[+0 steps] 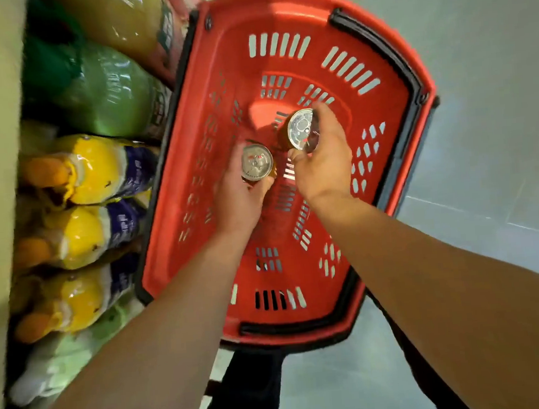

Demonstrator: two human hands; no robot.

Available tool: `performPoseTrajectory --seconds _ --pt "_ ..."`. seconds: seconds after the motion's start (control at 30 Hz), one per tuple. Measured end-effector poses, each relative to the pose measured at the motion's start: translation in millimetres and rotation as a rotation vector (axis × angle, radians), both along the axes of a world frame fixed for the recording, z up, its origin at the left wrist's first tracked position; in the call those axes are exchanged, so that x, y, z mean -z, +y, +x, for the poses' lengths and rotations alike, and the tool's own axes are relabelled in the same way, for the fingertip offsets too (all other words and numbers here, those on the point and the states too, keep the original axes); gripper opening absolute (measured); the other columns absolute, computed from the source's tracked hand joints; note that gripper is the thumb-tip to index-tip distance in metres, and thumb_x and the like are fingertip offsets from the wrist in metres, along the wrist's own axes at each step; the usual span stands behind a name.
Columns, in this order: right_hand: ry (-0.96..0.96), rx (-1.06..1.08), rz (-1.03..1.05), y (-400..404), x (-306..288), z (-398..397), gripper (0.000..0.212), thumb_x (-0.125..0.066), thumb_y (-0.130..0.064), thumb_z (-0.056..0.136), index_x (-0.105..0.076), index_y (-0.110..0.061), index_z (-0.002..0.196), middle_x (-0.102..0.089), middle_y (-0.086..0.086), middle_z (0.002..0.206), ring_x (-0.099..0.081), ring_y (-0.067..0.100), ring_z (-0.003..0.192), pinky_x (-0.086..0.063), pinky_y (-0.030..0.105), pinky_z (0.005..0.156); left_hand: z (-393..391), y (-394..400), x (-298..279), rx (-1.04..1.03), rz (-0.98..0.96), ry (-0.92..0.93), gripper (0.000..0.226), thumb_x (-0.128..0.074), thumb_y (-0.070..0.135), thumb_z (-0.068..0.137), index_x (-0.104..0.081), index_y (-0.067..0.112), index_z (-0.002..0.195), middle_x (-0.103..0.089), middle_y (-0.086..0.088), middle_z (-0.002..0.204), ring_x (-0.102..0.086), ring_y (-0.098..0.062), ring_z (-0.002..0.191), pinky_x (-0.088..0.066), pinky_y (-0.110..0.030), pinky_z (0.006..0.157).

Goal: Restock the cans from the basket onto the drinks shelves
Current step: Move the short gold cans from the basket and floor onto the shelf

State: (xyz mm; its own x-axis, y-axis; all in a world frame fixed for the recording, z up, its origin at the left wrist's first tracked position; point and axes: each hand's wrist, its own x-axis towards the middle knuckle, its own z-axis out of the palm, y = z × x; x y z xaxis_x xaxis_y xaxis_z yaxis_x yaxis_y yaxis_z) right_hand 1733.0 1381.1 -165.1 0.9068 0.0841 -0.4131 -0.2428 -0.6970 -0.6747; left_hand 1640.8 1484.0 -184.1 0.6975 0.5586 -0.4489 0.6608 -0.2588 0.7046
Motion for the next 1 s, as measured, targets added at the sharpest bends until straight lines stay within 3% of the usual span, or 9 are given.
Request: performPoseTrajectory --seconds 0.1,0.17,0.3,0.47,0.57,0.73,0.87,1.0 --pt "0.001 -0.114 0.013 -14 -77 -11 0.076 -0.072 0.001 0.075 -0.042 -0.019 0.142 -0.049 0.000 0.141 -0.048 0.015 0.128 -0.036 0.025 0.109 -30 -1 -70 0.030 0.029 0.037 0.068 -0.076 0.011 0.078 -0.048 0.015 0.140 -0.061 0.000 0.127 -0.054 -0.012 0.115 -0.033 -0.010 0.090" --pt "-0.019 -0.173 0.026 -26 -121 -23 0.075 -0.072 0.001 0.074 -0.045 -0.017 0.141 -0.051 0.003 0.140 -0.049 0.017 0.128 -0.036 0.028 0.109 -49 -5 -114 0.031 0.067 0.070 0.069 -0.078 0.016 0.077 -0.048 0.017 0.139 -0.062 -0.004 0.128 -0.056 -0.019 0.118 -0.034 -0.017 0.091" --pt "-0.026 -0.286 0.039 -61 -198 -47 0.070 -0.074 -0.008 0.074 -0.048 -0.017 0.138 -0.056 0.004 0.134 -0.052 0.020 0.123 -0.039 0.031 0.106 -84 -33 -196 -0.042 0.080 0.060 0.070 -0.080 0.017 0.077 -0.048 0.017 0.139 -0.056 0.010 0.123 -0.050 -0.008 0.117 -0.030 -0.012 0.094" --pt "-0.016 -0.535 0.000 -106 -279 -60 0.062 -0.078 -0.030 0.064 -0.051 -0.032 0.120 -0.063 -0.005 0.114 -0.060 0.018 0.103 -0.050 0.038 0.087 -129 -86 -283 -0.210 0.060 0.078 0.067 -0.081 0.028 0.075 -0.051 0.026 0.135 -0.062 0.005 0.125 -0.056 -0.012 0.115 -0.044 -0.024 0.097" --pt "-0.051 -0.640 0.025 -127 -326 -65 0.061 -0.081 -0.028 0.061 -0.053 -0.031 0.116 -0.063 -0.007 0.111 -0.060 0.019 0.101 -0.051 0.038 0.084 -152 -113 -331 -0.299 0.059 0.014 0.064 -0.081 0.028 0.073 -0.055 0.024 0.132 -0.062 0.012 0.118 -0.058 -0.004 0.107 -0.046 -0.023 0.092" --pt "-0.084 -0.827 0.132 -161 -416 -88 0.055 -0.082 -0.036 0.064 -0.057 -0.032 0.113 -0.064 -0.009 0.106 -0.060 0.013 0.093 -0.051 0.032 0.079 -210 -163 -424 -0.470 0.090 -0.072 0.071 -0.079 0.045 0.066 -0.058 0.026 0.131 -0.068 0.004 0.116 -0.064 -0.013 0.106 -0.052 -0.026 0.088" --pt "-0.104 -0.990 0.170 -170 -482 -121 0.062 -0.074 -0.054 0.056 -0.059 -0.033 0.113 -0.066 -0.006 0.103 -0.061 0.014 0.092 -0.053 0.034 0.081 -270 -200 -492 -0.660 0.153 -0.093 0.066 -0.083 0.033 0.073 -0.057 0.024 0.134 -0.064 0.007 0.122 -0.060 -0.012 0.109 -0.048 -0.026 0.093" --pt "-0.119 -1.167 0.170 -165 -531 -164 0.065 -0.080 -0.049 0.060 -0.060 -0.029 0.119 -0.066 -0.011 0.102 -0.060 0.010 0.091 -0.044 0.023 0.076 -335 -230 -550 -0.789 0.158 -0.143 0.062 -0.082 0.031 0.075 -0.059 0.022 0.132 -0.065 0.005 0.123 -0.061 -0.010 0.108 -0.051 -0.029 0.095"
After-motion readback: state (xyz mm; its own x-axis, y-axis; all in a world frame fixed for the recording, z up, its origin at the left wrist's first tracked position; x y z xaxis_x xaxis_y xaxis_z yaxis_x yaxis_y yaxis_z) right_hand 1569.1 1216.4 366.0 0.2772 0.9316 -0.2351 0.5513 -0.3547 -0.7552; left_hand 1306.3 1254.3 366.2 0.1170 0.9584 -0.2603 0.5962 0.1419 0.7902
